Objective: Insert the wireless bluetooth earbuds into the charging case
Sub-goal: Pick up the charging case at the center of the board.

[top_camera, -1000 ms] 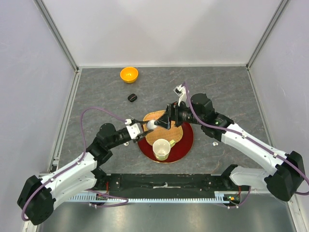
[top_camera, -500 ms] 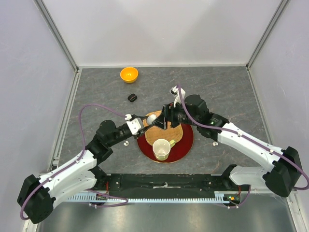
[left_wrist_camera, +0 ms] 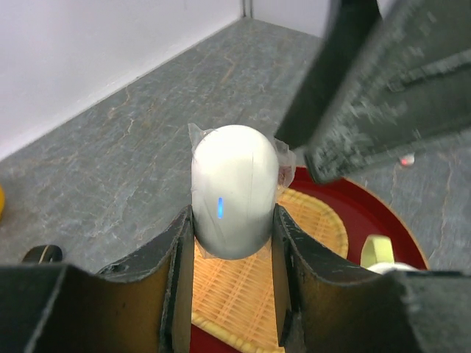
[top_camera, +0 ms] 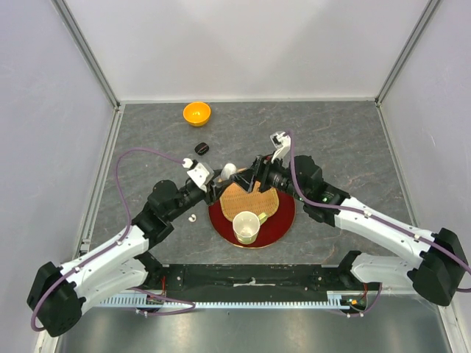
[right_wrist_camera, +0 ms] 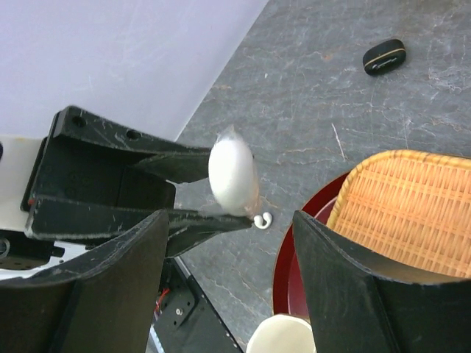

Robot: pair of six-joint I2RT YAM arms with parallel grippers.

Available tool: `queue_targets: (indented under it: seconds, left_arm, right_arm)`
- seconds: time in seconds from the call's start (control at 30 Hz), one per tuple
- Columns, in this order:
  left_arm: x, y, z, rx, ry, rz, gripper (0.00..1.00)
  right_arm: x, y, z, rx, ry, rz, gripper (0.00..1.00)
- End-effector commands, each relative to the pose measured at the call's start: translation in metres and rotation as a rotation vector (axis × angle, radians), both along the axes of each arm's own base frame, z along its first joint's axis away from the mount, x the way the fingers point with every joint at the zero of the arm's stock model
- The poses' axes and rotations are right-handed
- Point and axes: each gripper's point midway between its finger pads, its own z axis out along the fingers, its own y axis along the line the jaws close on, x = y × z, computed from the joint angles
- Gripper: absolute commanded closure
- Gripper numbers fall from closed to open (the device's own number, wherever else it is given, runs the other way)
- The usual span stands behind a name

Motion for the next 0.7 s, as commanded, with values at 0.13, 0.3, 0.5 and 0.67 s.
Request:
queue_targets:
  seconds: [0.13, 0.3, 0.5, 0.67]
  left_arm:
    - [0.014, -0.006, 0.056, -0.294, 0.101, 0.077, 0.98]
    - [0.008, -0.007, 0.058, -0.304, 0.116, 0.052, 0.98]
    - [0.003, -0.004, 0.053, -0.300, 0.127, 0.050, 0.98]
    - [0.001, -0.003, 0.056, -0.315, 0.132, 0.045, 0.98]
  right_arm:
    - [0.003, 0.008, 0.035, 0.160, -0.130, -0.120, 0.24]
    - [0.006, 0.011, 0.034, 0.196, -0.172, -0.144, 0.26]
    - [0.013, 0.009, 0.038, 0.222, -0.208, -0.183, 0.32]
    - [0.011, 0.019, 0.034, 0.220, -0.201, -0.145, 0.34]
